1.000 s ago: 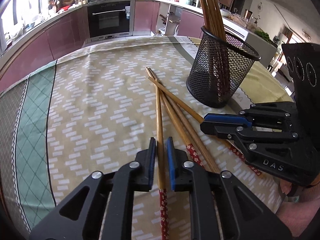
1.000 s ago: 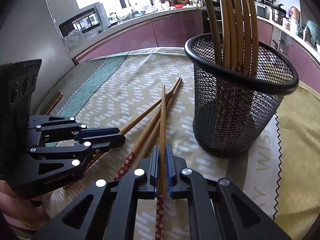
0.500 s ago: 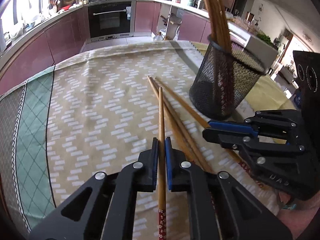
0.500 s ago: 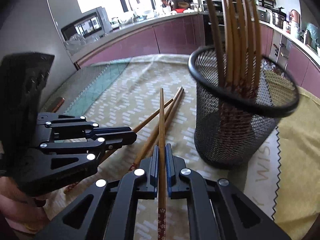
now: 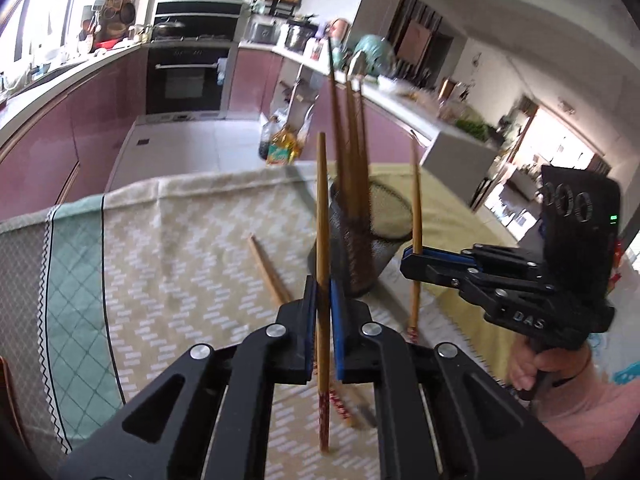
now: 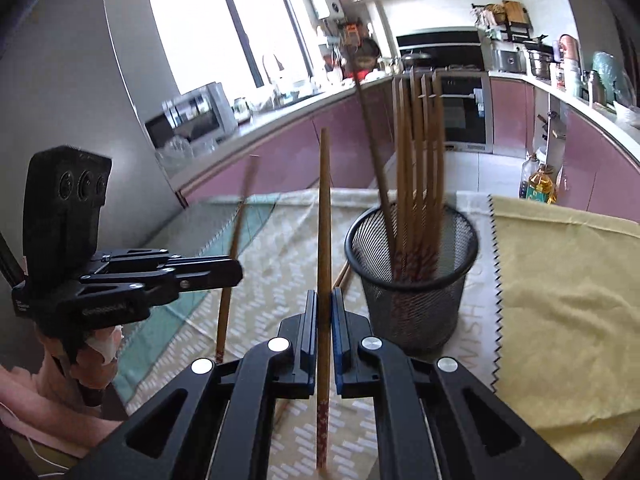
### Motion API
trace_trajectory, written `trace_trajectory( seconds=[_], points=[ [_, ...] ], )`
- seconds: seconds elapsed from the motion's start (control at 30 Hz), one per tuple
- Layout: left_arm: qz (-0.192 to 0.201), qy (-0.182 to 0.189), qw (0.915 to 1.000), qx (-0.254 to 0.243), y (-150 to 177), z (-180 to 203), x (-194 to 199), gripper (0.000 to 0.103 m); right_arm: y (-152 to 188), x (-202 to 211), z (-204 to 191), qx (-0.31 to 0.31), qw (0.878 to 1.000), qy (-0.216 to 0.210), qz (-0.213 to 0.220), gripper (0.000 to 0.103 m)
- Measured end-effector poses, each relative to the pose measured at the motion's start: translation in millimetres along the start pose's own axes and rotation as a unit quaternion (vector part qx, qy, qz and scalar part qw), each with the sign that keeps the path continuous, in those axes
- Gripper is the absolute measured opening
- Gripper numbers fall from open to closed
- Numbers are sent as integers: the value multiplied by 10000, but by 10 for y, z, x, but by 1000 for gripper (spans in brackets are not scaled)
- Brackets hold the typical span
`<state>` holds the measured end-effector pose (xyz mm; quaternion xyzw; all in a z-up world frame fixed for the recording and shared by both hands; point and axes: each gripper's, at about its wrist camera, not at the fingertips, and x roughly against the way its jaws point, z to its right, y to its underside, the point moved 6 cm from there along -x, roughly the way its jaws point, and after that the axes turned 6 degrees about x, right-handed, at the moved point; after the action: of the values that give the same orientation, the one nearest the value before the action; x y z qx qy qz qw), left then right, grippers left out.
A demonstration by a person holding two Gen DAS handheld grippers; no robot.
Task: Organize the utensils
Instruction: 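Lift the chopstick upright in the left tool while the right tool raises its chopstick over the cup, then lower both chopsticks into the mesh cup and open both tools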
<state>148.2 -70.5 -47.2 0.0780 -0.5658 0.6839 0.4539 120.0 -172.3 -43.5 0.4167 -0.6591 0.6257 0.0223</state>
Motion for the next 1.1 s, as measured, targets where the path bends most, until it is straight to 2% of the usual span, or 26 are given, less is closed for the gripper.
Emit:
trace_trajectory(
  seconds=[0.33, 0.73, 1.1],
  points=[
    [574, 313, 9978, -95, -335, 175, 399, 7, -271, 307, 113, 37, 9987, 81, 503, 6],
    [1143, 423, 9923, -237, -874, 409, 498, 7, -739, 566, 222, 318, 9939, 318, 1005, 6],
    [1261, 407, 9909, -243, -1162, 531, 370, 7, -972, 556, 404, 234, 9906, 454, 1272, 6]
  ],
)
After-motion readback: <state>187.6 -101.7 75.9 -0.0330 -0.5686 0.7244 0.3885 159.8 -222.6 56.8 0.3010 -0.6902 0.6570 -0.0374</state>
